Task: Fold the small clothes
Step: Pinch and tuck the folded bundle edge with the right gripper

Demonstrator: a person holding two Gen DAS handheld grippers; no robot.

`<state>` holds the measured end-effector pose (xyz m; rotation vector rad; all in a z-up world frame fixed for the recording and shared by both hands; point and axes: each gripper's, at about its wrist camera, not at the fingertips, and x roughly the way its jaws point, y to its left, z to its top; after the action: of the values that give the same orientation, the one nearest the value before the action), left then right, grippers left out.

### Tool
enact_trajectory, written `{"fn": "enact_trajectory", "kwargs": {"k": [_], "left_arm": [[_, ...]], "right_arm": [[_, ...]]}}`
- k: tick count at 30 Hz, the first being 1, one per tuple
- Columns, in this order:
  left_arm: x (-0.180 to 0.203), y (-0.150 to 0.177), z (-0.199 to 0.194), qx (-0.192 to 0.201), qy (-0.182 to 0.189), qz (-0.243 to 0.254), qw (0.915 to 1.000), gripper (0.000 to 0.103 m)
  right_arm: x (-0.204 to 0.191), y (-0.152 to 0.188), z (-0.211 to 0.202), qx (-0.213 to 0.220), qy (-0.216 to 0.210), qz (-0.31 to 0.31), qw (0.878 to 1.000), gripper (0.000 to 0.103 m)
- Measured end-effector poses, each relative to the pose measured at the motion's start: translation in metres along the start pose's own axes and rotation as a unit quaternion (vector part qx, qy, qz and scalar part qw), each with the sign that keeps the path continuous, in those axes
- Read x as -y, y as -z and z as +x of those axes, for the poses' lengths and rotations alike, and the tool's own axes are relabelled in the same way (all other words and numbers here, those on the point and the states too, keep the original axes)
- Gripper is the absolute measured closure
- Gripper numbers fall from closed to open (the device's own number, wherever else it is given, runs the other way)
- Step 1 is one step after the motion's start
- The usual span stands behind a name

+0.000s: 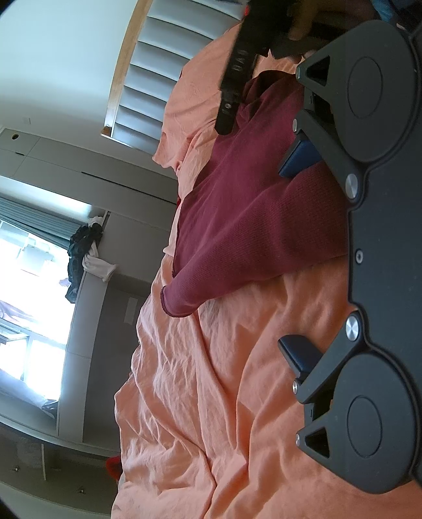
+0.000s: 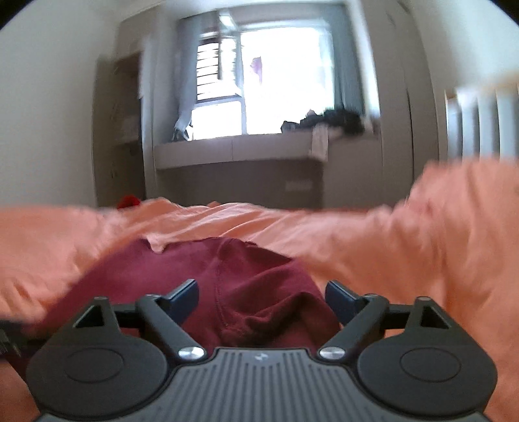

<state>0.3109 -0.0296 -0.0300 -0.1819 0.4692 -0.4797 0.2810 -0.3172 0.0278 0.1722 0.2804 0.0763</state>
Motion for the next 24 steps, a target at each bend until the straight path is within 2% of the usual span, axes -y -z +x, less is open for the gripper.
{"fn": "enact_trajectory", "kwargs": {"k": [4, 8, 10, 14, 18, 24], "left_arm": [[0.0, 0.0, 0.0, -0.002, -0.001, -0.001, 1.0, 0.0], [0.002, -0.004, 0.0, -0.009, -0.004, 0.001, 0.9999, 0.0], [0.003, -0.007, 0.0, -0.013, -0.007, 0.004, 0.9999, 0.0], [0.002, -0.015, 0.0, -0.023, -0.003, -0.004, 0.9997, 0.0], [-0.002, -0.03, 0.0, -0.033, 0.013, -0.025, 0.9991, 0.0], [0.001, -0.057, 0.01, -0.024, 0.013, -0.034, 0.999, 0.0]], "right_arm": [[0.038, -0.002, 0.017, -0.047, -0.043, 0.118, 0.991, 0.003], [0.064, 0.013, 0.035, -0.091, -0.071, 0.214, 0.97, 0.0], [0.067, 0.019, 0.036, -0.094, -0.068, 0.213, 0.97, 0.0], [0.059, 0.019, 0.035, -0.093, -0.049, 0.177, 0.979, 0.0], [0.054, 0.022, 0.037, -0.088, -0.041, 0.181, 0.979, 0.0], [0.045, 0.023, 0.037, -0.08, -0.027, 0.168, 0.982, 0.0]]}}
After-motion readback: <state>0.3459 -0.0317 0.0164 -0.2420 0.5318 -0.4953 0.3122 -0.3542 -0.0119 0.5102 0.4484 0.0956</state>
